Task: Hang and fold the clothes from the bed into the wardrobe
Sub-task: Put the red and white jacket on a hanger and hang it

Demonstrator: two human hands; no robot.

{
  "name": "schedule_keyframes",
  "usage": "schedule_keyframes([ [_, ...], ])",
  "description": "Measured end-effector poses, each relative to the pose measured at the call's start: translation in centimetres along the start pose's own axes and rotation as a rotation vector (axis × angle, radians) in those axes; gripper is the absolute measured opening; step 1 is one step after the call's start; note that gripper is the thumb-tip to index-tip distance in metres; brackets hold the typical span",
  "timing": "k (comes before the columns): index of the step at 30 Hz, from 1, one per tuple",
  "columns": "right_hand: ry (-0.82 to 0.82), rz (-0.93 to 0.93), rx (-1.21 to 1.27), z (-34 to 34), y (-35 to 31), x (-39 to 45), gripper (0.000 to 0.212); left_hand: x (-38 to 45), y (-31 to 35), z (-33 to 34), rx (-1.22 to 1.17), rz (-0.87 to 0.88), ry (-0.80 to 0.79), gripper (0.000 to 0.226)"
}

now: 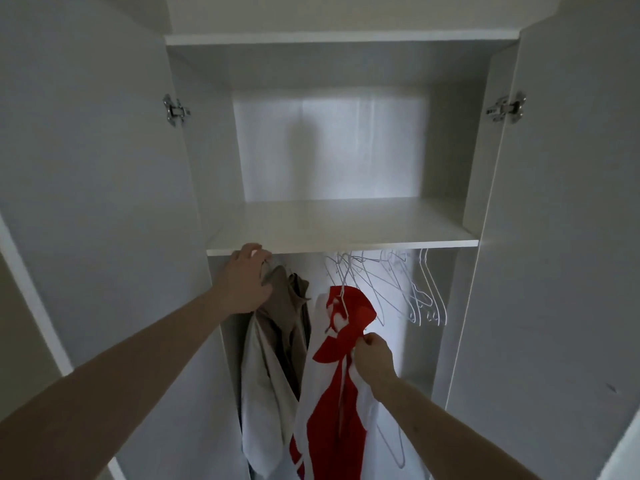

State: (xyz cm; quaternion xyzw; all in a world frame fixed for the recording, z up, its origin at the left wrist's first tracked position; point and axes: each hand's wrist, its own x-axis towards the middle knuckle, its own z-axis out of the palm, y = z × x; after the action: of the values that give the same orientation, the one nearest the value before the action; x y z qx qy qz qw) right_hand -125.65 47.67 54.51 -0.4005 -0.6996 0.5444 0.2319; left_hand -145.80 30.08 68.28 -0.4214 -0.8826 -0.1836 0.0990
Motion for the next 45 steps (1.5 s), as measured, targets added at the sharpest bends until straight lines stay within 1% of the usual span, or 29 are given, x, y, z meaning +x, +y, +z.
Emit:
schedule_keyframes([
  [2, -0.027, 0.001, -0.006, 1.3, -0.3, 3.1, 0.020, 2.0, -0.2, 0.2, 0.047, -0.004, 0.045, 0.065],
  [4, -0.072, 0.005, -0.027, 2.4, 0.0, 6.0, 0.019, 3.7, -0.8, 0.7, 0.114, -0.010, 0.058, 0.065],
  [8, -0.159, -0.014, -0.097, 4.7, 2.1, 10.5, 0.022, 6.9, -2.7, 2.2, 0.187, -0.062, -0.001, 0.068],
  [11, -0.161, -0.012, -0.098, 5.4, 2.5, 13.9, 0.021, 8.5, -4.4, 3.6, 0.191, -0.050, -0.022, 0.072],
  [15, -0.152, -0.018, -0.123, 6.2, 1.6, 17.4, 0.020, 9.6, -6.2, 5.1, 0.227, -0.051, -0.035, 0.069],
  [19, -0.126, -0.009, -0.120, 7.5, 0.6, 20.4, 0.019, 9.5, -7.6, 6.0, 0.254, -0.038, -0.114, 0.074],
  [22, -0.111, -0.012, -0.122, 8.6, -0.5, 21.9, 0.018, 9.3, -7.6, 6.4, 0.236, 0.050, -0.039, 0.080],
  [24, -0.113, -0.040, -0.127, 9.6, -1.6, 23.1, 0.016, 10.3, -7.3, 6.3, 0.219, 0.070, -0.006, 0.080],
  [27, -0.116, -0.050, -0.118, 11.4, -2.8, 24.2, 0.017, 12.3, -7.6, 6.0, 0.280, 0.023, -0.063, 0.081],
  [30, -0.080, -0.053, -0.099, 12.8, -4.0, 25.2, 0.025, 13.5, -8.4, 6.2, 0.344, -0.045, -0.184, 0.080],
  [32, -0.066, -0.046, -0.090, 13.3, -4.7, 26.3, 0.024, 13.9, -8.8, 6.7, 0.272, -0.077, -0.221, 0.080],
  [35, -0.107, -0.041, -0.106, 14.1, -5.4, 28.4, 0.019, 14.6, -9.4, 7.2, 0.152, -0.128, -0.197, 0.075],
  [40, -0.160, -0.013, -0.131, 15.8, -6.4, 31.0, 0.027, 14.8, -9.7, 7.8, 0.119, -0.136, -0.144, 0.076],
  [45, -0.262, 0.038, -0.237, 17.1, -6.1, 31.7, 0.023, 14.7, -9.6, 7.7, 0.093, -0.142, -0.118, 0.084],
])
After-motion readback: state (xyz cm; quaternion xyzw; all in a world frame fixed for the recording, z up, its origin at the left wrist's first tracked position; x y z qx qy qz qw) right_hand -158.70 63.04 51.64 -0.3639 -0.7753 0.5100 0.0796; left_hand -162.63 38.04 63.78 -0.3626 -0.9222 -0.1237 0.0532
